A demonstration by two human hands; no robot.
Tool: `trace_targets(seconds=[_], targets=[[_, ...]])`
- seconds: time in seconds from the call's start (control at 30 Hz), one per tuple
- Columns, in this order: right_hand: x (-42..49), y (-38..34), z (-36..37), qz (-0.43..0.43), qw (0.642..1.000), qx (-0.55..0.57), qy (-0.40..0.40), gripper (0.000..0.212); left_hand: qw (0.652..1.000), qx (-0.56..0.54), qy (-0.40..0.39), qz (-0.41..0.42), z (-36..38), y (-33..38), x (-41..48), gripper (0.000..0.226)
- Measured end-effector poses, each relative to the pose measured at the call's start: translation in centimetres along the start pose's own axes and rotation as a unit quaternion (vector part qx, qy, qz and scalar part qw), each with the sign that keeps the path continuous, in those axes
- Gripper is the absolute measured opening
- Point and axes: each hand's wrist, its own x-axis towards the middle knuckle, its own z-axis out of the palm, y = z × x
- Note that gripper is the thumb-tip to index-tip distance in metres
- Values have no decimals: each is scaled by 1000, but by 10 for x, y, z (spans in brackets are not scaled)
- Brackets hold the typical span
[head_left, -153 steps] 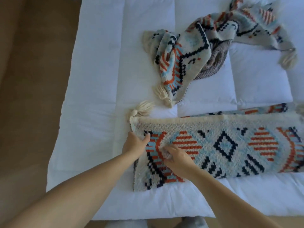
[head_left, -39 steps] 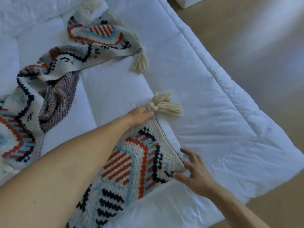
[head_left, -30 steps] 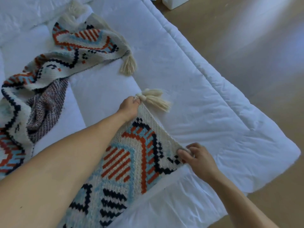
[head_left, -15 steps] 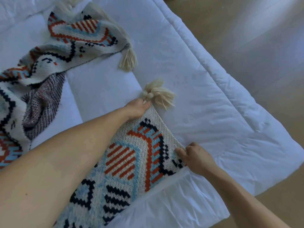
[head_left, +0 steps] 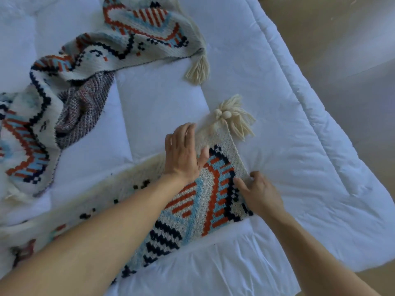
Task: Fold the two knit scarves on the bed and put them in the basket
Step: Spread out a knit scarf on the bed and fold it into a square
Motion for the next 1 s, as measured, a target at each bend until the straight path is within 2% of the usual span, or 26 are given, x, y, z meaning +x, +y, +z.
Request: trace_targets(seconds=[0.2,0.43,0.5,0.57,0.6,0.67,0.73,0.8,0.93,1.0], targets=[[7,-12,11,16,998,61,-23,48,988,50,-143,-10,16,-6,-116,72],[6,-1,0,67,996,49,38,44,979,73,-172,-83,13,-20,-138,73],[-4,-12,4,-6,993,-19,119,42,978,68,-154,-125,7,-22,-136,74],[-14,-32,7,-167,964,-83,189,54,974,65,-135,-172,3,-29,-133,72],[-16,-46,10,-252,943,-113,185,59,971,67,-130,-187,2,-33,-131,71],[-6,-72,20,-382,897,-184,125,61,970,70,-129,-194,0,-40,-125,70],[14,-95,35,-430,867,-247,52,61,971,70,-134,-186,-1,-46,-118,69],[41,-105,43,-423,855,-299,20,64,971,69,-144,-178,0,-53,-113,67],[81,-92,32,-314,902,-295,27,73,962,77,-172,-197,2,-72,-117,67],[88,-87,25,-294,906,-302,33,74,958,85,-178,-210,-1,-80,-122,68]])
